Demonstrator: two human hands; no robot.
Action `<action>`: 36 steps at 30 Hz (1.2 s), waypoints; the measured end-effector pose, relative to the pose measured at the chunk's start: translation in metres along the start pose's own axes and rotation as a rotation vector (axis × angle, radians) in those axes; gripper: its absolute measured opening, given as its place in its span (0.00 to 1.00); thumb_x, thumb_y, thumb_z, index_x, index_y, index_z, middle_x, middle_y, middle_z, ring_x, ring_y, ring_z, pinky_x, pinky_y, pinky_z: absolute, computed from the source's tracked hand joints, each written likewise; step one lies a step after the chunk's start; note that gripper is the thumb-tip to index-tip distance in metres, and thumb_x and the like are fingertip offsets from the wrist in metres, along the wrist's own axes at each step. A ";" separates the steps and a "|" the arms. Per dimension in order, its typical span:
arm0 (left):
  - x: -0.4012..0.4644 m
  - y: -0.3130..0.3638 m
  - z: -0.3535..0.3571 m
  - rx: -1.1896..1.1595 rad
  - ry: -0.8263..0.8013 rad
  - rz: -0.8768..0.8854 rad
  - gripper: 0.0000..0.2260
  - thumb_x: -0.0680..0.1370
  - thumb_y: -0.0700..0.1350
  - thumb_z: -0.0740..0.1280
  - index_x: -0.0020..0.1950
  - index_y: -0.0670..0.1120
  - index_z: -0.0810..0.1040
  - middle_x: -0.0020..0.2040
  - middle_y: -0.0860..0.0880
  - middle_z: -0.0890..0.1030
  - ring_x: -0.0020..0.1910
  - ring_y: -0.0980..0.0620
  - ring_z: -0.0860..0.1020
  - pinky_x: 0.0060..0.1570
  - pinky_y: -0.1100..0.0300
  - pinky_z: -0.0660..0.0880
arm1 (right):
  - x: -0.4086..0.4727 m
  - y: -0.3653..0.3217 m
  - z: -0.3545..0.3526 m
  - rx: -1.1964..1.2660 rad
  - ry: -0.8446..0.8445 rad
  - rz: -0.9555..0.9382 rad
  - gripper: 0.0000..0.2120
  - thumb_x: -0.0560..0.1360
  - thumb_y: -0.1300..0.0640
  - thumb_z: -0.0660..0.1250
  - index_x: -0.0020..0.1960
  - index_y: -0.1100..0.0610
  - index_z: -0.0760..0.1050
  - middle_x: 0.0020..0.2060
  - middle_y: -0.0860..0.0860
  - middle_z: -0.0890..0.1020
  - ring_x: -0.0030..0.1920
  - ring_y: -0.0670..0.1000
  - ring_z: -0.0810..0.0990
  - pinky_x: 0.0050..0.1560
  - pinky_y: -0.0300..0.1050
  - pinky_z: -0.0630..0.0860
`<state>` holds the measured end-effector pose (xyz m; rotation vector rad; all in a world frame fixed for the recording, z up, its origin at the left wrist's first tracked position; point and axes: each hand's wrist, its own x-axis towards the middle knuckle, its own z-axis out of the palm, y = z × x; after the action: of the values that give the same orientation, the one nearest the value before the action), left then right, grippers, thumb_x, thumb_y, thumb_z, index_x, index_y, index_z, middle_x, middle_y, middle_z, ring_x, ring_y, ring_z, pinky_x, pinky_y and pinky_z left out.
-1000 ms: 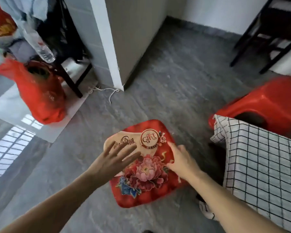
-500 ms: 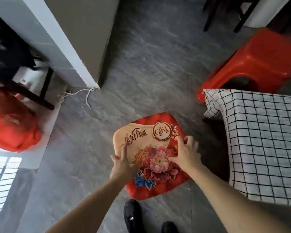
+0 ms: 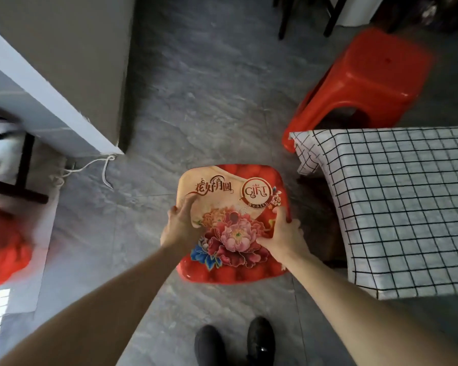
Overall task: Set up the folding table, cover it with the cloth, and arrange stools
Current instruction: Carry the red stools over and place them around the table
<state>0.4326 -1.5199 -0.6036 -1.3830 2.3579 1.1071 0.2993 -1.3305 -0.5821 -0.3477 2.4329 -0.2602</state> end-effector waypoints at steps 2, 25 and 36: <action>0.016 0.008 -0.001 -0.035 -0.037 0.052 0.33 0.70 0.42 0.74 0.70 0.63 0.65 0.66 0.44 0.65 0.51 0.44 0.73 0.54 0.47 0.79 | 0.000 0.001 0.006 0.012 0.031 0.039 0.39 0.70 0.43 0.74 0.70 0.47 0.53 0.63 0.63 0.67 0.61 0.64 0.72 0.56 0.58 0.77; -0.075 0.170 -0.136 0.628 -0.077 0.575 0.33 0.77 0.61 0.64 0.78 0.60 0.52 0.80 0.51 0.44 0.77 0.42 0.55 0.71 0.43 0.59 | -0.079 -0.021 -0.193 -0.360 0.140 -0.421 0.29 0.75 0.42 0.66 0.70 0.53 0.62 0.62 0.55 0.70 0.62 0.57 0.73 0.51 0.54 0.76; -0.279 0.339 -0.262 0.782 0.172 0.835 0.30 0.78 0.60 0.60 0.77 0.60 0.51 0.80 0.50 0.47 0.78 0.46 0.51 0.75 0.47 0.51 | -0.262 -0.008 -0.407 -0.341 0.467 -0.571 0.31 0.75 0.44 0.65 0.74 0.50 0.60 0.70 0.52 0.66 0.66 0.56 0.69 0.56 0.54 0.74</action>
<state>0.3600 -1.4149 -0.1086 -0.2198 3.0513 0.0574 0.2374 -1.2165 -0.1161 -1.2612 2.7811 -0.1796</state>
